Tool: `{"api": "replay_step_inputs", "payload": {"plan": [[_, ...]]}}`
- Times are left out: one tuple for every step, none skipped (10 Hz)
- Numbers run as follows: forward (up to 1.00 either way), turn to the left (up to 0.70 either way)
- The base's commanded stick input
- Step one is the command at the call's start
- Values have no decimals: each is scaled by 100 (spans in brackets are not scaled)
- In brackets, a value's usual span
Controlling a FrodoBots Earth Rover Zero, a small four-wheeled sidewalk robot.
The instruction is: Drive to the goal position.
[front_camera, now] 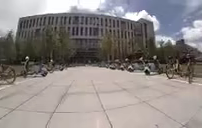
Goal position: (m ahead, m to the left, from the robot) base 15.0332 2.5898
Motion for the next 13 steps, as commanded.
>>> {"api": "replay_step_inputs", "payload": {"plan": [[70, 3], [70, 3], [70, 3], [70, 3], [70, 3], [70, 3], [70, 3], [70, 3], [70, 3], [70, 3], [70, 3], [70, 3], [70, 3]]}}
